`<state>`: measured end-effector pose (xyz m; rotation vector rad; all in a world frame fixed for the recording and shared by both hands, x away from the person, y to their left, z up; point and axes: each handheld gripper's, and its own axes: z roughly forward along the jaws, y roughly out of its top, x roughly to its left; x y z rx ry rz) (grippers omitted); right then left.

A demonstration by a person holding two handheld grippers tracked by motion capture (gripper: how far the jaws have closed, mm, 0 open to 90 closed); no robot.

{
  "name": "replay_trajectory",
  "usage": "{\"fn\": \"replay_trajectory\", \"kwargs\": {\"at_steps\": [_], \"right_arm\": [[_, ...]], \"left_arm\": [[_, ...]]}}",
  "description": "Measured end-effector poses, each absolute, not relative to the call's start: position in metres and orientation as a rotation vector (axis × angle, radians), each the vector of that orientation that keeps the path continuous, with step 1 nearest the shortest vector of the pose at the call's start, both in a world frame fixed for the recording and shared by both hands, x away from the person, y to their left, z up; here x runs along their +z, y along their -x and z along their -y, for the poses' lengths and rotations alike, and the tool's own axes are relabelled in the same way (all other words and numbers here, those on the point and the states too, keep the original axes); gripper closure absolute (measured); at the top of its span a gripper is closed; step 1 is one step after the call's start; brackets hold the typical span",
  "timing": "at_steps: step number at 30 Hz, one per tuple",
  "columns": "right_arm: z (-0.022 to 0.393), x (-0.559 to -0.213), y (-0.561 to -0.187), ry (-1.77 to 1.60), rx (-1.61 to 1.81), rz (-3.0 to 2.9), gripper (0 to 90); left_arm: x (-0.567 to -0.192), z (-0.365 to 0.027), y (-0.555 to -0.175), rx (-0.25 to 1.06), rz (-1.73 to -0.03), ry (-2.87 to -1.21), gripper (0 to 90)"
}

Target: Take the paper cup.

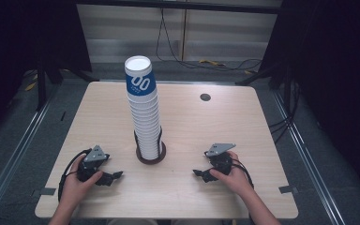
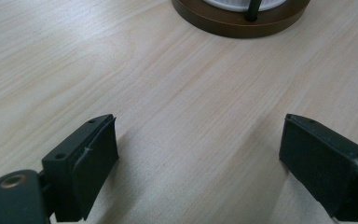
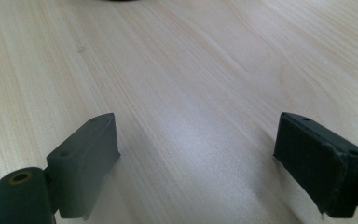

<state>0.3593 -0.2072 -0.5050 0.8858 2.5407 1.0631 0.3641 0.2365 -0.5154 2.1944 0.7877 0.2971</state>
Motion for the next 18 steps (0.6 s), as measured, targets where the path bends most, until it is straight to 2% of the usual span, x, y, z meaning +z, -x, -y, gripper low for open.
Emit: {"fn": "replay_trajectory", "kwargs": {"at_steps": [3,5,13,18], "right_arm": [[0.207,-0.505,-0.359,-0.898,1.060,-2.535,12.3],[0.206,-0.505,-0.357,-0.914,1.054,-2.524,12.4],[0.206,-0.492,-0.355,-0.933,0.950,-2.587,14.5],[0.207,-0.474,-0.360,-0.970,1.020,-2.590,14.5]], "left_arm": [[-0.513,-0.236,-0.364,0.292,-0.793,-2.215,12.0],[-0.511,-0.235,-0.363,0.289,-0.790,-2.233,15.8],[-0.504,-0.239,-0.365,0.281,-0.792,-2.234,15.8],[-0.494,-0.240,-0.366,0.272,-0.793,-2.225,15.8]]}}
